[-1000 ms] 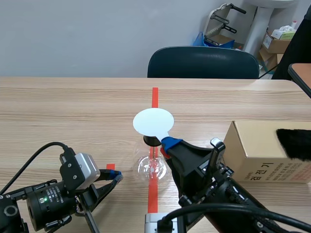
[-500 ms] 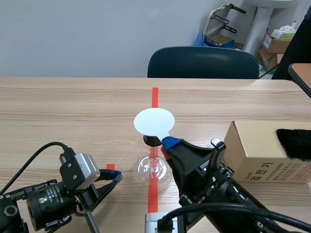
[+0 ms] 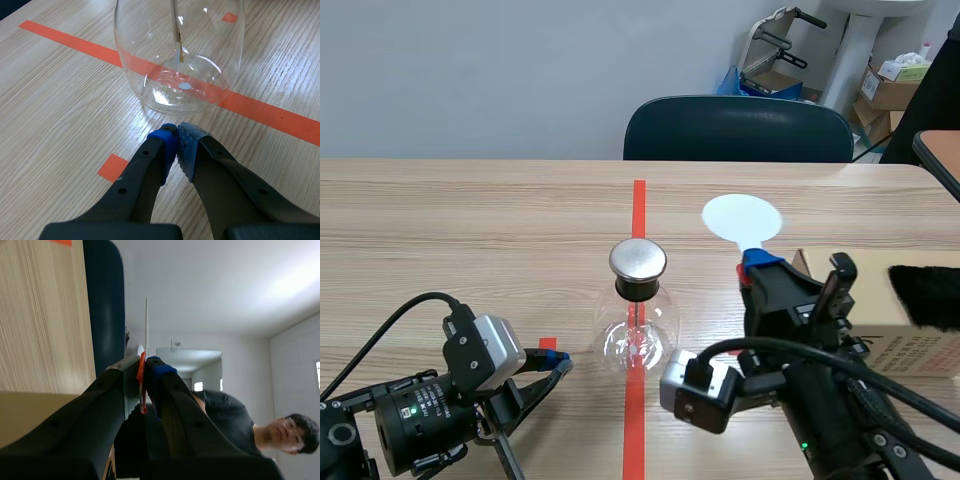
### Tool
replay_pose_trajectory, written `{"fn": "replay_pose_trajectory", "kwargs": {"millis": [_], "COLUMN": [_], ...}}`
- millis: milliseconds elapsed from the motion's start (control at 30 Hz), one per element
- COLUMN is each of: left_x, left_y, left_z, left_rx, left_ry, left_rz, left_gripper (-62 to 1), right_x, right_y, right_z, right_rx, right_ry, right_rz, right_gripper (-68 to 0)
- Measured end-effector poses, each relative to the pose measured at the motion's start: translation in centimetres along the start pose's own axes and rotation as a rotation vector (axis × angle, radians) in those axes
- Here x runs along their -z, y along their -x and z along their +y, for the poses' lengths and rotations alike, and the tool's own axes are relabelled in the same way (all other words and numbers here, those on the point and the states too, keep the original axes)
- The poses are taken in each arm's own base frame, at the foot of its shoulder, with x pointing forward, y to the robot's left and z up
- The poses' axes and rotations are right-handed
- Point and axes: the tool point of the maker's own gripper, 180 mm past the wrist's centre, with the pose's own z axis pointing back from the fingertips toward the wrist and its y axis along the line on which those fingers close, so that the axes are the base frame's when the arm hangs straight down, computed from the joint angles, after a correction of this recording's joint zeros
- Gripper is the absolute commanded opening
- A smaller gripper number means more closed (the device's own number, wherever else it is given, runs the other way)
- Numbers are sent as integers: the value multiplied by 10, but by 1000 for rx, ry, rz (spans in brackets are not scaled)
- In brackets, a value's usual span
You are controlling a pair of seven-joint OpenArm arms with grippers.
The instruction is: Do the electroscope experiment
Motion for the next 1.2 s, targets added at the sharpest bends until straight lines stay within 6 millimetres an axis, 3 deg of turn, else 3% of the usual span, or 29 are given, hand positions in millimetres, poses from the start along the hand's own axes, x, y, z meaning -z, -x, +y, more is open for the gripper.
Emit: {"fn": "replay_pose_trajectory", "kwargs": {"millis": [300, 1200], "left_x": [0, 0], "left_y": [0, 0], "left_z": [0, 0], "left_rx": [0, 0], "left_ry": [0, 0], "left_rz": [0, 0], "left_gripper": [-582, -582], "right_x": [-3, -3], "right_y": [33, 33], "right_z": [0, 0], "right_rx": [0, 0], "right_ry": [0, 0], "right_rz": [186, 185], "right_gripper": [-658, -658]}}
